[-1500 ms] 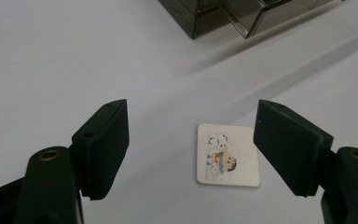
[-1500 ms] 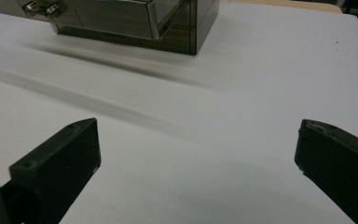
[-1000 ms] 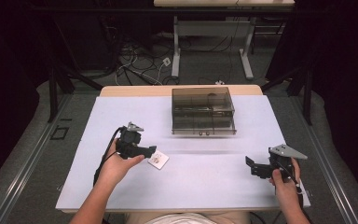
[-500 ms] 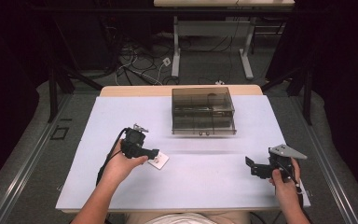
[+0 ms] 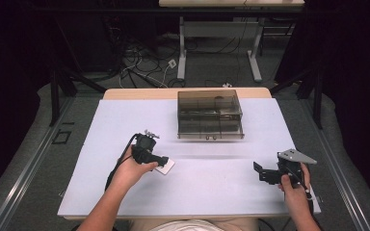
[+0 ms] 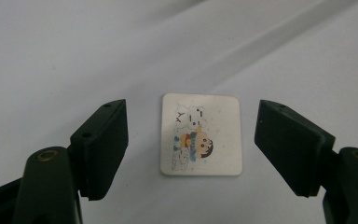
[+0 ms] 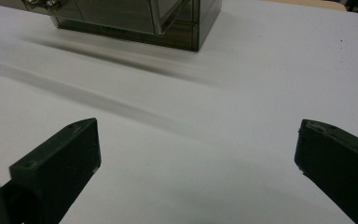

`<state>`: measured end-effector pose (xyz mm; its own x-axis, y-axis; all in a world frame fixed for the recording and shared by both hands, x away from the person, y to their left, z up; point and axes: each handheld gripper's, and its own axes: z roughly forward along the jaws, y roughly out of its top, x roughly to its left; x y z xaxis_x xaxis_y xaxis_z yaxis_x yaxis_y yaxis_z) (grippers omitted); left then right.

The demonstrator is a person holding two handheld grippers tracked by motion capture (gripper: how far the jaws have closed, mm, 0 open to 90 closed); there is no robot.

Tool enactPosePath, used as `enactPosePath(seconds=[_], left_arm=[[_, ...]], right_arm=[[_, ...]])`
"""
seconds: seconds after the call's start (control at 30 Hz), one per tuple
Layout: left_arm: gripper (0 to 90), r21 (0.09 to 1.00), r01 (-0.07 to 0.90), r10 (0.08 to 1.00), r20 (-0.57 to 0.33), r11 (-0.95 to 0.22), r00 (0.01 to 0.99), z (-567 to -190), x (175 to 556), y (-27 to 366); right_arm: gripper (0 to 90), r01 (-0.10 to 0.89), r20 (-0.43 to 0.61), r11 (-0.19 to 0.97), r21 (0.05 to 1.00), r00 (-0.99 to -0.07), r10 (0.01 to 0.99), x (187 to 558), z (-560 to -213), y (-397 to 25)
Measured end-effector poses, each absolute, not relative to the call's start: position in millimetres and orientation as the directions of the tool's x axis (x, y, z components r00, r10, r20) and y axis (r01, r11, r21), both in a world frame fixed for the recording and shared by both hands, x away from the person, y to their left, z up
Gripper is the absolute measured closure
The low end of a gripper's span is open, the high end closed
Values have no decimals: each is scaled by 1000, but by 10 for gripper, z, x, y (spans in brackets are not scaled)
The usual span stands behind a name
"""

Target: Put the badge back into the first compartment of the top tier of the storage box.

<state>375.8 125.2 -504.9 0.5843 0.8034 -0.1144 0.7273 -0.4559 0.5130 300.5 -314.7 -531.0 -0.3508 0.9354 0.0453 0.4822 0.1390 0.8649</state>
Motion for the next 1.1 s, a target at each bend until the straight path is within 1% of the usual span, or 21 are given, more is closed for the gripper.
enactPosePath(seconds=[0.2,0.37,0.63,1.1], left_arm=[[252,502,730,803,-108,-465,586,-5118,3772,1204],[253,481,723,791,-95,-495,605,-5176,3785,1170],[252,456,737,796,-93,-499,598,-5244,3805,1133],[257,434,730,790,-65,-528,609,-5318,3815,1062]], right_arm=[[0,479,39,149,865,-361,932,3014,-5318,-3151],[0,478,41,143,866,-354,934,3010,-5319,-3137],[0,485,42,144,863,-352,935,3009,-5322,-3144],[0,487,42,147,861,-356,934,3010,-5324,-3145]])
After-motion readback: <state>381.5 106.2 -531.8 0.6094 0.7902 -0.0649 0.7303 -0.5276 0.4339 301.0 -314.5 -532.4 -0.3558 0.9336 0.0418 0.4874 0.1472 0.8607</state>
